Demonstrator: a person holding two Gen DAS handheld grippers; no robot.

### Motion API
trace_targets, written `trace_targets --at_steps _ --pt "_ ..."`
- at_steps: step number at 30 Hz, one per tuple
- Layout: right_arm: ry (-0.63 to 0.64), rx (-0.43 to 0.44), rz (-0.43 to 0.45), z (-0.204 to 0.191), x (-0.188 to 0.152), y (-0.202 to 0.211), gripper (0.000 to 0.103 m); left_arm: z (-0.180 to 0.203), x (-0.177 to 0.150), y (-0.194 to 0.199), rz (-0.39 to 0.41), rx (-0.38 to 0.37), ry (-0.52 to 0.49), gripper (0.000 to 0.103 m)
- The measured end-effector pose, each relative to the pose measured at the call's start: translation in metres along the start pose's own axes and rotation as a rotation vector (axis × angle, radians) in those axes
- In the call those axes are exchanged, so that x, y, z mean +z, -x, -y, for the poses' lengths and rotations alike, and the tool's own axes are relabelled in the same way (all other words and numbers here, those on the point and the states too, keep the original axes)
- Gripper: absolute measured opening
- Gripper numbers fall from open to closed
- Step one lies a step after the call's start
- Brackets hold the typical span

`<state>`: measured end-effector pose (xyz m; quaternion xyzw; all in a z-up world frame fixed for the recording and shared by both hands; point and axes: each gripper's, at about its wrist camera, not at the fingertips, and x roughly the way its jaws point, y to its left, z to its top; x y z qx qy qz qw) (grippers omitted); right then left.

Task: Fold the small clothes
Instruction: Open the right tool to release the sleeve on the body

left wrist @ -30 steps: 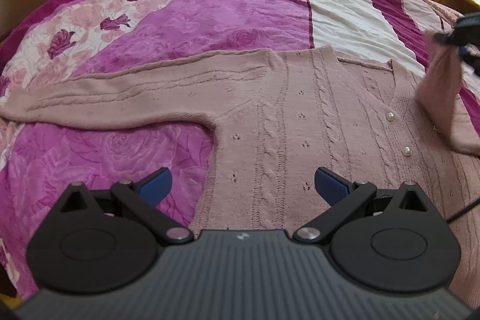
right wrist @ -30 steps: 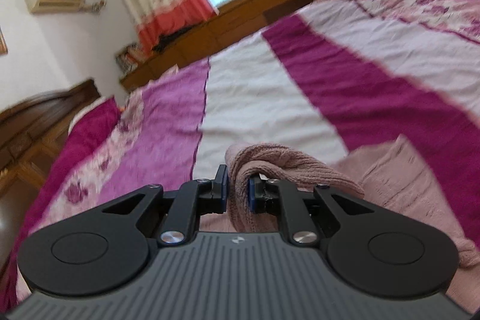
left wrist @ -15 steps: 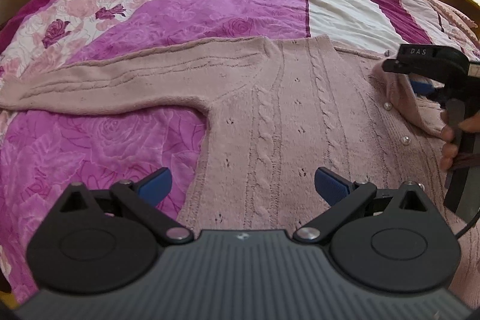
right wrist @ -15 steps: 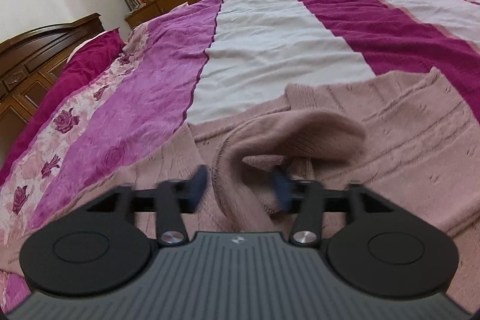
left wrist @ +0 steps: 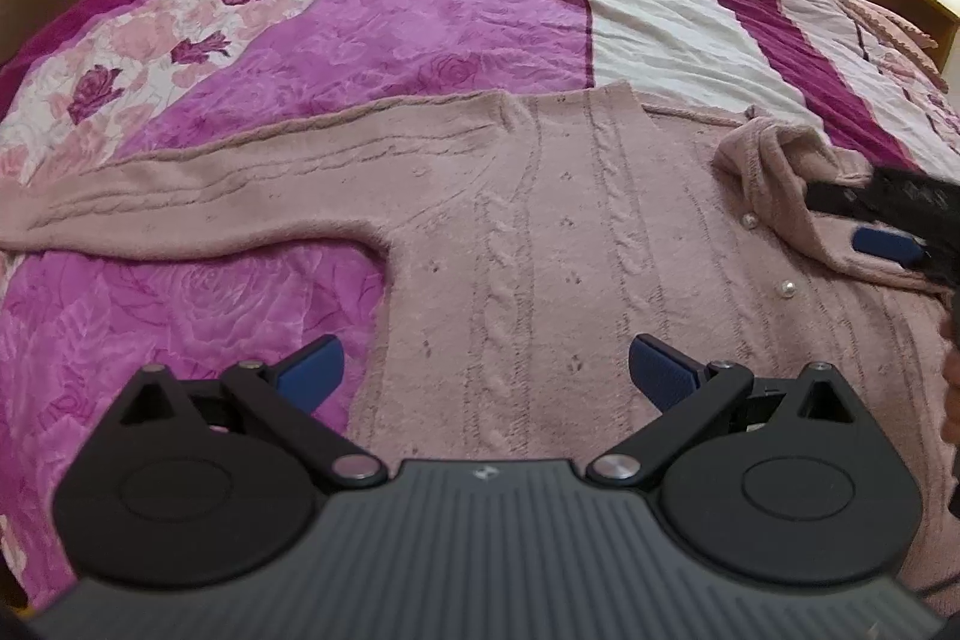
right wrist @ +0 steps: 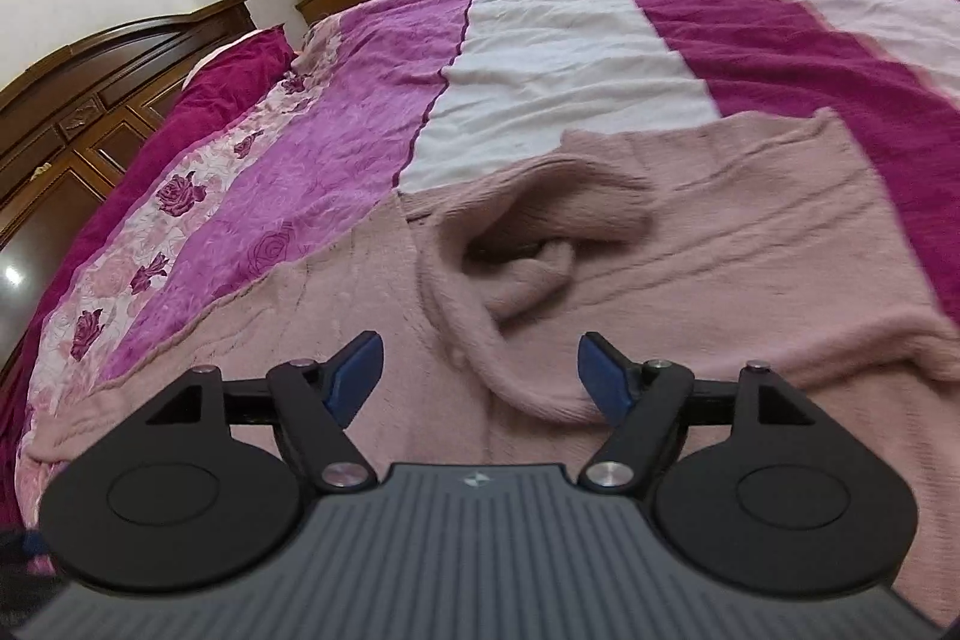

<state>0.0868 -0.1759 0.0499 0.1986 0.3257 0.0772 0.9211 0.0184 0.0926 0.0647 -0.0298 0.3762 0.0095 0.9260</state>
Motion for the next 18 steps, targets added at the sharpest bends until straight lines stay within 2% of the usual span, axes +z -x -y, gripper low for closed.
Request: trace_targets --at_steps 8,15,18 --pt "0.012 -0.147 0.085 0.043 -0.002 0.044 0.079 0.024 0.015 -0.001 0.014 -0.035 -0.040 0.103" --pt "-0.012 -0.194 0.131 0.074 -0.001 0.056 0.079 0.060 0.029 -0.005 0.034 -0.045 -0.110 0.103" --pt "-0.016 -0.212 0.131 0.084 -0.003 0.054 0.079 0.079 0.034 -0.007 0.073 -0.020 -0.170 0.103"
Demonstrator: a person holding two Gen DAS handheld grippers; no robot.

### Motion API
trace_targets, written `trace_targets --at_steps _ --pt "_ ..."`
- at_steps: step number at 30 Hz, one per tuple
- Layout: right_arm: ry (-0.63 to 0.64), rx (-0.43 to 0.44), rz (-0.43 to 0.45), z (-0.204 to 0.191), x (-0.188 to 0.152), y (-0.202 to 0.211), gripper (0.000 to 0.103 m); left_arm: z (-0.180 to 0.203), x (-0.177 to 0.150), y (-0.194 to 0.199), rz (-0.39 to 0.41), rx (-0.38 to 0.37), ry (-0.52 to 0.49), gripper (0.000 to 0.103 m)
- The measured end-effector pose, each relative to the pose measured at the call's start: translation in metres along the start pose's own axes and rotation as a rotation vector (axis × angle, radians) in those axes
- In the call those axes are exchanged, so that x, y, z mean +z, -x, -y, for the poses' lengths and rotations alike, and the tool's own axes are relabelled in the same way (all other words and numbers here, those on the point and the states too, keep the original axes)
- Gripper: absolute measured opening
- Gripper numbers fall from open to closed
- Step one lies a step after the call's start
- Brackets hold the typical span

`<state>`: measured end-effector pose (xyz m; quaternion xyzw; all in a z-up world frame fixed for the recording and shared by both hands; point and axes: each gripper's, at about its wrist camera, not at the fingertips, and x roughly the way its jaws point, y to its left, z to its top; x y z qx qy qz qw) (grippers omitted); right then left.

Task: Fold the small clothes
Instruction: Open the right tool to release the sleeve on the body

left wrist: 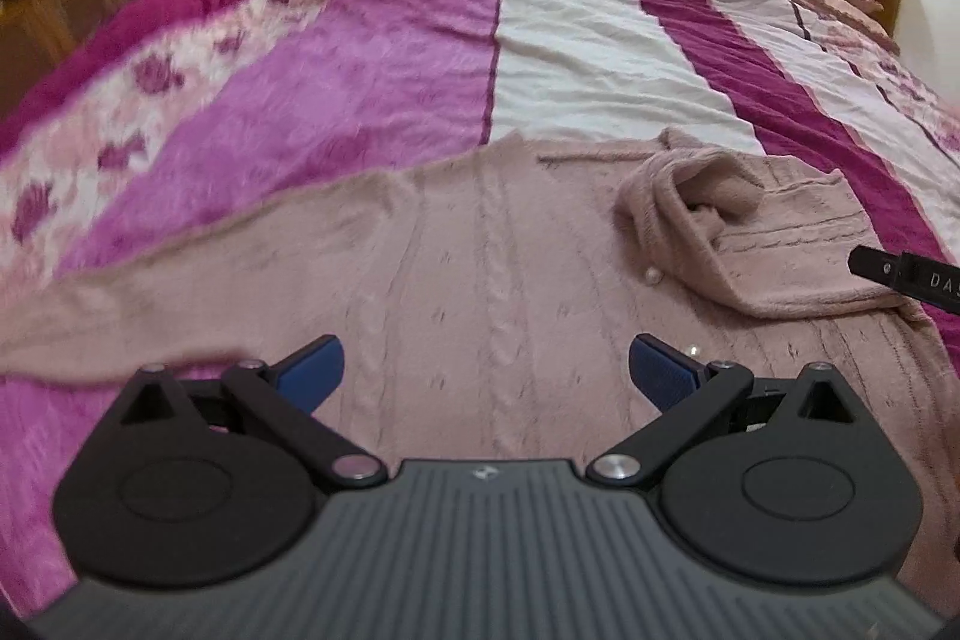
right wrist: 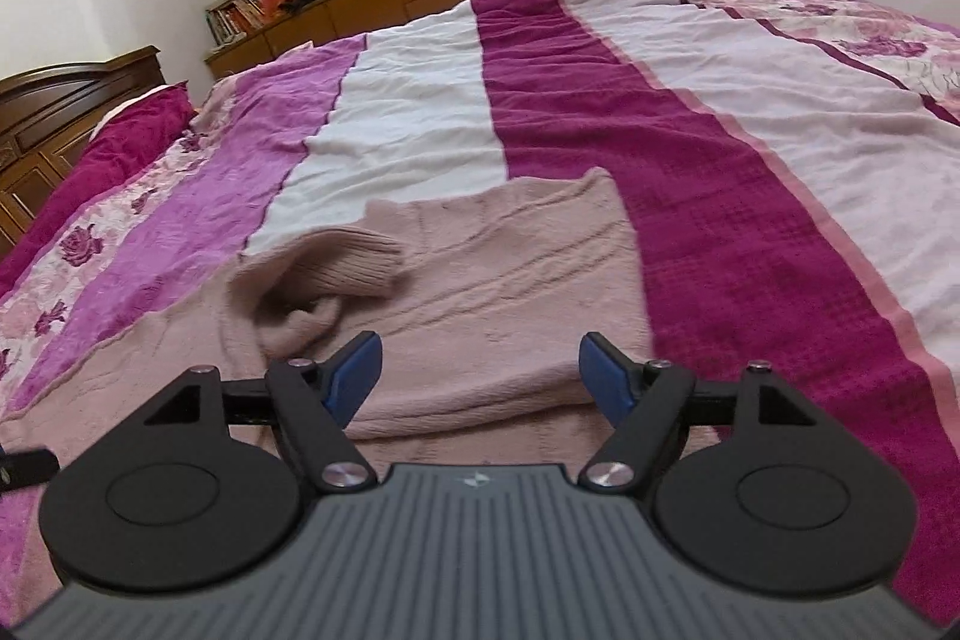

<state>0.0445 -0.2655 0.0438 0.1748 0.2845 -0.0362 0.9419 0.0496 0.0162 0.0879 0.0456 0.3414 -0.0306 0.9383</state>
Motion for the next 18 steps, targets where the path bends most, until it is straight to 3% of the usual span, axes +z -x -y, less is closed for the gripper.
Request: trace_targets --at_steps 6,18 --pt "0.023 -0.018 0.027 0.006 0.001 -0.005 0.079 0.030 0.020 -0.013 0.039 -0.028 -0.049 0.103" --pt "0.063 -0.030 0.059 0.004 -0.012 -0.022 0.079 0.098 0.065 -0.065 0.116 -0.065 -0.246 0.083"
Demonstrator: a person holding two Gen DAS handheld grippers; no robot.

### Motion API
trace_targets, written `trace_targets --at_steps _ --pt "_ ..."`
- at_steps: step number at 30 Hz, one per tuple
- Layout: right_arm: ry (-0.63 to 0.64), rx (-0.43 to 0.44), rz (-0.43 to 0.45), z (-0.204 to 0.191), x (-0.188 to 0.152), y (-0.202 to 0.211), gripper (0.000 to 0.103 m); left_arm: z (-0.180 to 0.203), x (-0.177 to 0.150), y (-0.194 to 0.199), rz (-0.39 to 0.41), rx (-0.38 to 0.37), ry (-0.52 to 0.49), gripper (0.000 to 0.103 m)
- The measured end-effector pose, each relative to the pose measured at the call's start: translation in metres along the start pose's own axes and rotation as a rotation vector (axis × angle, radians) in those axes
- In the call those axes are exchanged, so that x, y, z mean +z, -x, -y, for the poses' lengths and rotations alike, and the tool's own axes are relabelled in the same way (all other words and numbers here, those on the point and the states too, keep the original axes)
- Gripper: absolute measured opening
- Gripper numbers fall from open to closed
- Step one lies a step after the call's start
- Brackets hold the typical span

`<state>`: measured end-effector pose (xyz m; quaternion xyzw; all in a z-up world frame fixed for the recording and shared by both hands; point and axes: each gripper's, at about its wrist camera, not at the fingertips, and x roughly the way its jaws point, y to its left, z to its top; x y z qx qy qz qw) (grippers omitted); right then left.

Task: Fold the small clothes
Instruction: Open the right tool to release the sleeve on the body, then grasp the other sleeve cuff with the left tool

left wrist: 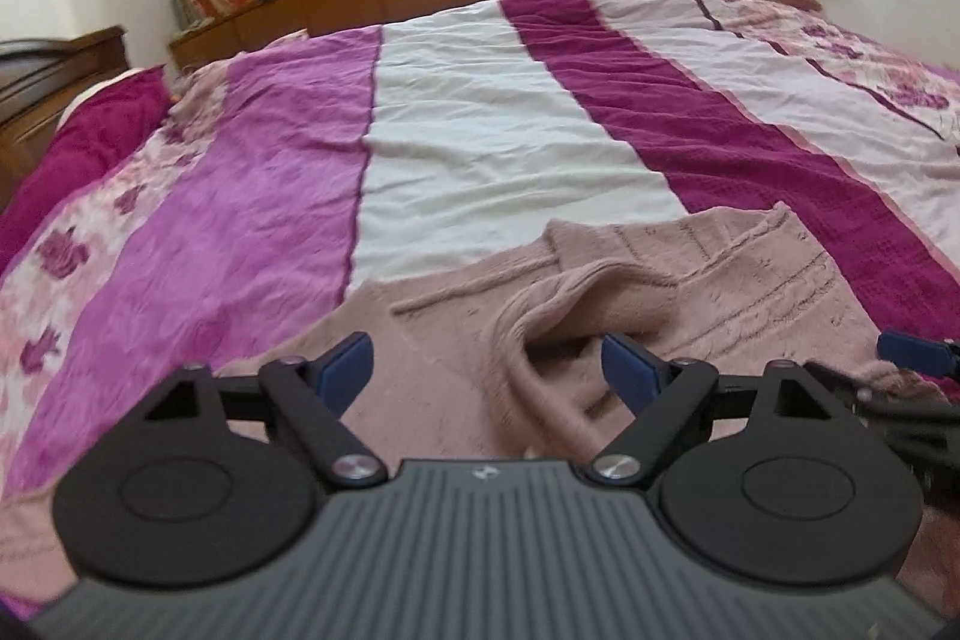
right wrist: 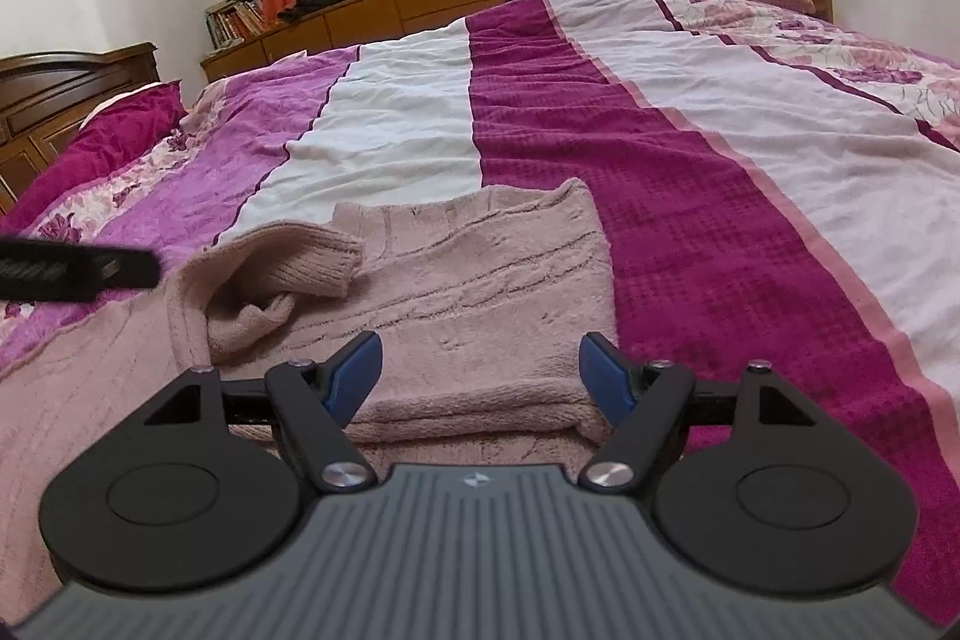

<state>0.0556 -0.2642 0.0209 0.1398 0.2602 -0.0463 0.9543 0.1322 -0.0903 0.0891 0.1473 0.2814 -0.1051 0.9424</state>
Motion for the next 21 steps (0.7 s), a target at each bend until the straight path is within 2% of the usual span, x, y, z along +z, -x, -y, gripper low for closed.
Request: trace_targets --at_steps 3,8,13,14,15,17,18,19,21 --pt "0.002 0.004 0.002 0.002 -0.005 -0.005 0.079 0.007 0.006 -0.019 -0.016 -0.016 -0.027 0.077" --pt "0.000 0.005 0.017 0.003 -0.012 -0.008 0.079 0.019 0.010 -0.039 0.000 -0.007 -0.072 0.075" --pt "0.042 -0.004 0.025 -0.002 -0.018 -0.011 0.082 0.042 0.008 -0.058 0.000 0.002 -0.158 0.075" --pt "0.041 -0.001 0.026 -0.002 -0.018 -0.011 0.083 0.047 0.006 -0.060 0.009 0.016 -0.179 0.072" --pt "0.038 0.004 0.026 -0.001 -0.019 -0.011 0.083 0.050 0.005 -0.062 0.014 0.022 -0.196 0.062" --pt "0.026 0.016 0.030 0.002 -0.020 -0.012 0.084 0.053 0.004 -0.067 0.009 0.025 -0.213 0.051" --pt "0.021 0.023 0.033 0.004 -0.020 -0.012 0.084 0.053 0.003 -0.070 0.009 0.028 -0.216 0.035" --pt "0.016 0.031 0.036 0.005 -0.021 -0.012 0.084 0.053 0.003 -0.073 0.004 0.026 -0.217 0.014" --pt "0.006 0.040 0.041 0.007 -0.022 -0.012 0.085 0.046 0.005 -0.076 -0.013 0.022 -0.174 0.009"
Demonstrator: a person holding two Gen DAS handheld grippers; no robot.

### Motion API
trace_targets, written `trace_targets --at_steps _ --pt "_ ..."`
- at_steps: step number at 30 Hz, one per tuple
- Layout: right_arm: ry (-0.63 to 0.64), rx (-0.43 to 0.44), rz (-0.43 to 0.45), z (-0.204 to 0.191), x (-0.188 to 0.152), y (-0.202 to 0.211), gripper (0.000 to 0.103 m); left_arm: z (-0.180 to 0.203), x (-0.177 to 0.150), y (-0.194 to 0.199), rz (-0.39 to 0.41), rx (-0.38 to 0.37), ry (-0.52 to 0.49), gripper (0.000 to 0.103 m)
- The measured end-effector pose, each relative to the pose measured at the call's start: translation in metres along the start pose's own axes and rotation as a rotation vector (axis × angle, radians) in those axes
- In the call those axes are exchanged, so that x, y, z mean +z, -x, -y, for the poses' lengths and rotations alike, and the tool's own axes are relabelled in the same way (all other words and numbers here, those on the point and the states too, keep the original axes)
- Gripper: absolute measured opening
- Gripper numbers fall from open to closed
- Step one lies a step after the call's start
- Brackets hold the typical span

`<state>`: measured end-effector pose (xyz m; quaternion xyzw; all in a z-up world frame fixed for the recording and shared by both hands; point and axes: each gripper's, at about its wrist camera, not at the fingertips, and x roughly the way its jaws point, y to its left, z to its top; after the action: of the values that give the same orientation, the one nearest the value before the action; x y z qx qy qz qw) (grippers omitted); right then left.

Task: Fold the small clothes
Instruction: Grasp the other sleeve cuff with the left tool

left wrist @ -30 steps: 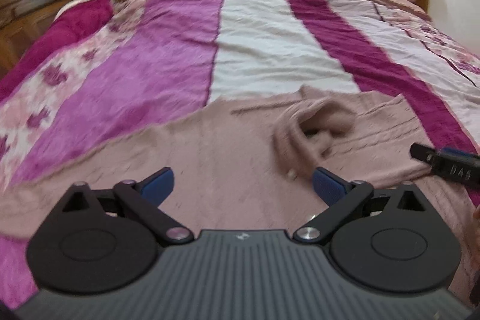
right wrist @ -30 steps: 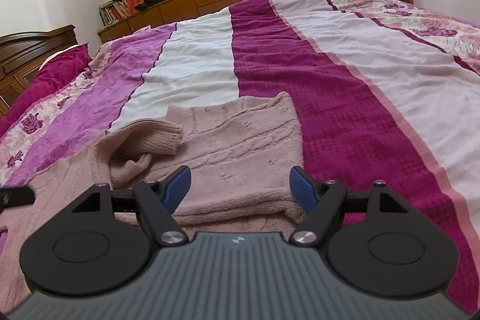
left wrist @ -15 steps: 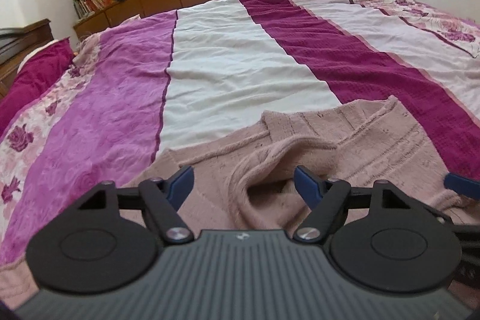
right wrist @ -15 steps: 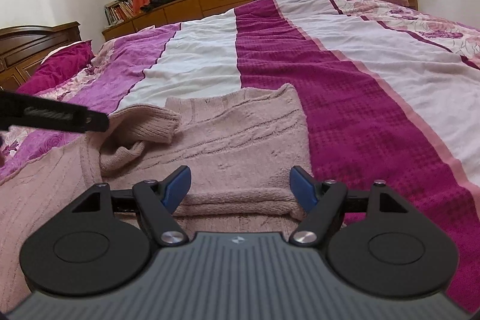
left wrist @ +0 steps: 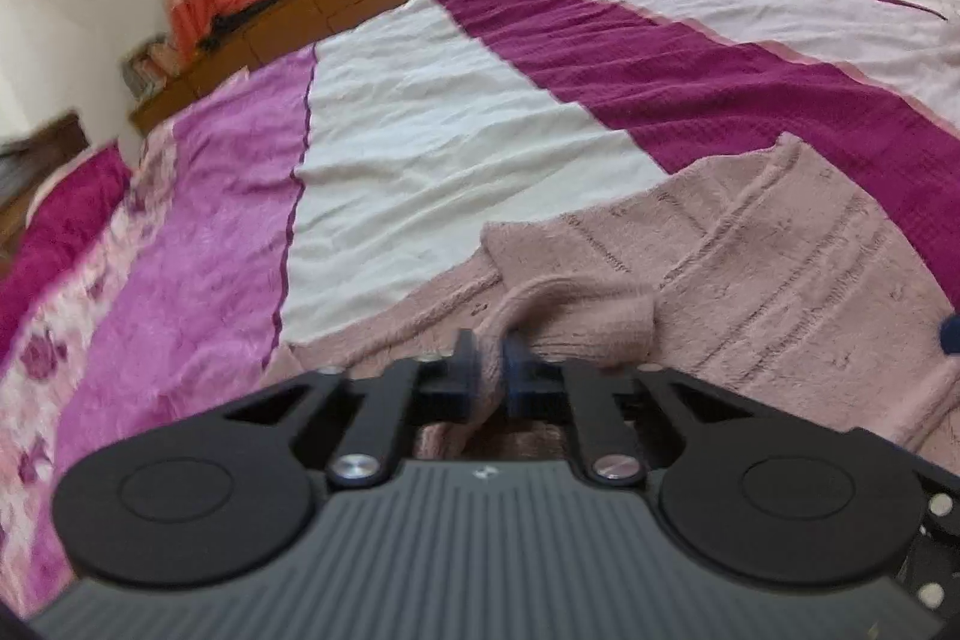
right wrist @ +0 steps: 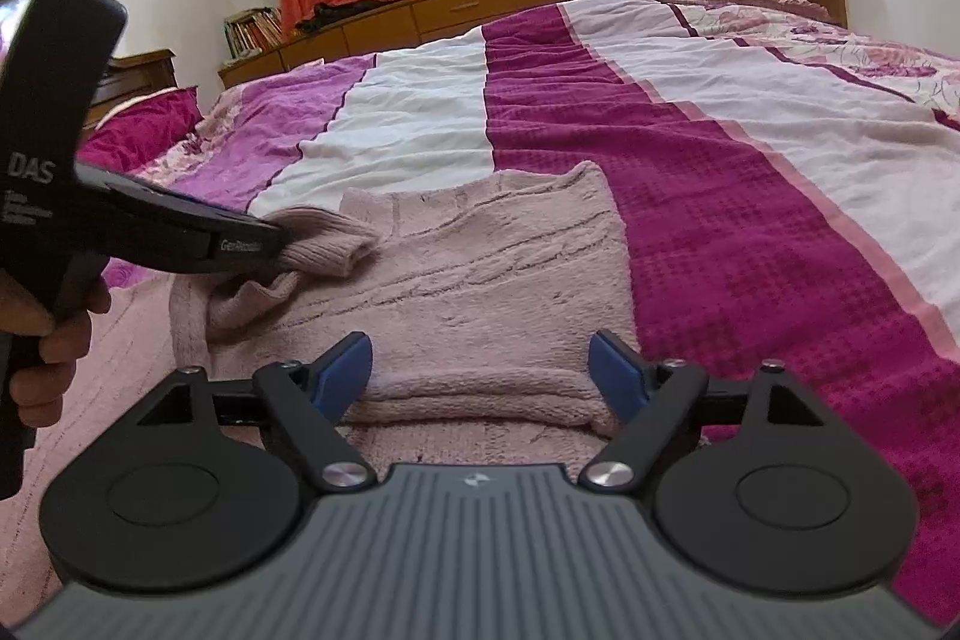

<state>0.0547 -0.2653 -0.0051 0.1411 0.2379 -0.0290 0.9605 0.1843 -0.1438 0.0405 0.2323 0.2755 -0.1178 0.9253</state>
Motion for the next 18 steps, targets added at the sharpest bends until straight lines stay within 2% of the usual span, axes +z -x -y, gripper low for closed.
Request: trace_targets --at_steps 3,10,14,18 --pt "-0.005 0.006 0.003 0.001 0.000 0.000 0.085 -0.017 0.001 0.008 0.022 -0.006 0.097 0.007" --pt "-0.007 0.010 0.002 0.002 0.000 -0.001 0.086 -0.059 -0.009 0.041 0.050 0.086 0.302 0.007" --pt "-0.007 0.010 0.003 0.002 0.000 -0.001 0.086 -0.080 -0.029 0.050 -0.006 0.137 0.418 0.007" --pt "-0.006 0.009 0.003 0.002 0.000 -0.001 0.086 -0.094 -0.057 0.052 -0.083 0.124 0.516 0.010"
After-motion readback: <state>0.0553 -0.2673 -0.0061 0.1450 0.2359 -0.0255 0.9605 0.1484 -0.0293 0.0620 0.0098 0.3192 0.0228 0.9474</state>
